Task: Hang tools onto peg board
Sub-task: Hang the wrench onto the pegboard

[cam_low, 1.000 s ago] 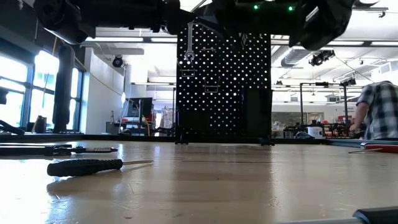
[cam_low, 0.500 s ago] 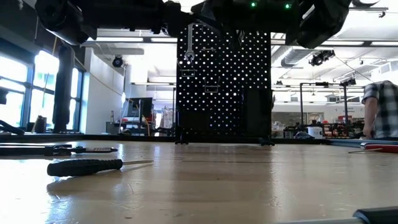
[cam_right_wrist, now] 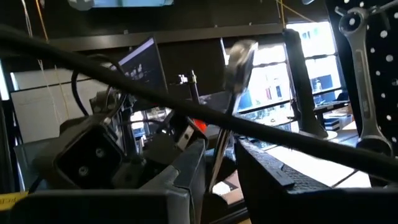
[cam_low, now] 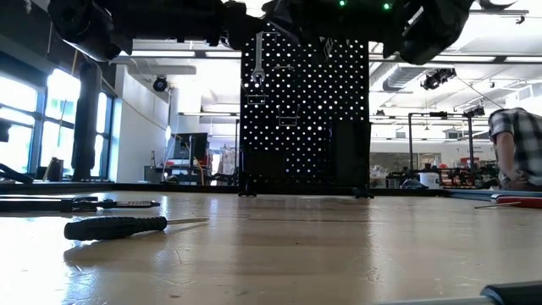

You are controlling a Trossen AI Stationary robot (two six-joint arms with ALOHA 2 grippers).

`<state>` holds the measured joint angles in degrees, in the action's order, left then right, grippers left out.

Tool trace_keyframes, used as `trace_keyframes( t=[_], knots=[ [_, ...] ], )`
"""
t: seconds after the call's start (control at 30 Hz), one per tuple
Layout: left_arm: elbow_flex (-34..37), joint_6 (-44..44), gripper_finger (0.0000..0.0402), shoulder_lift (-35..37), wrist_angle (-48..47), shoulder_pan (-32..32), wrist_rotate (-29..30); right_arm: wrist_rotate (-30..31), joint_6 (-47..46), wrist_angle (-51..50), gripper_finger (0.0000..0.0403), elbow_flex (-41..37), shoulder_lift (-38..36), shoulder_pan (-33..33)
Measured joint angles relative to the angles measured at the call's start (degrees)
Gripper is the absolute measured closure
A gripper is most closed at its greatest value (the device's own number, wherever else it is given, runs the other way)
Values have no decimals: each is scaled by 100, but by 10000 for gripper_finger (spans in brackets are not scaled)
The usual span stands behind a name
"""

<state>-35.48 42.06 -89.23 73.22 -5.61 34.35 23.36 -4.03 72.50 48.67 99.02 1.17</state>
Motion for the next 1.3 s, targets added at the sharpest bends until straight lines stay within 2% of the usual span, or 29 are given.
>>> trace_keyframes(
  t=[0.17,0.27,0.4,0.57,0.7,0.83,1.07,1.23,1.3],
  knots=[
    [0,-2,322,0,8,0,0,-125,8,-647,323,492,123,-44],
    [9,-1,322,2,33,1,87,-82,25,-934,347,788,249,-48],
    [13,2,322,2,-19,-2,166,148,155,-1024,393,861,326,-29],
    [13,-84,321,-2,-67,-12,63,529,459,-1018,396,861,313,139],
    [9,-252,275,-2,-156,-13,-5,677,710,-1116,398,859,289,253],
    [8,-613,236,11,-386,-35,-110,701,723,-1663,400,859,107,294],
    [-4,-1871,224,378,-1447,144,-1393,572,771,-2452,401,848,-235,396],
    [-4,-2808,223,643,-1829,578,-2883,448,702,-2734,402,848,-380,395],
    [-4,-3128,223,723,-1999,728,-3257,391,697,-2740,402,848,-387,392]
  ],
)
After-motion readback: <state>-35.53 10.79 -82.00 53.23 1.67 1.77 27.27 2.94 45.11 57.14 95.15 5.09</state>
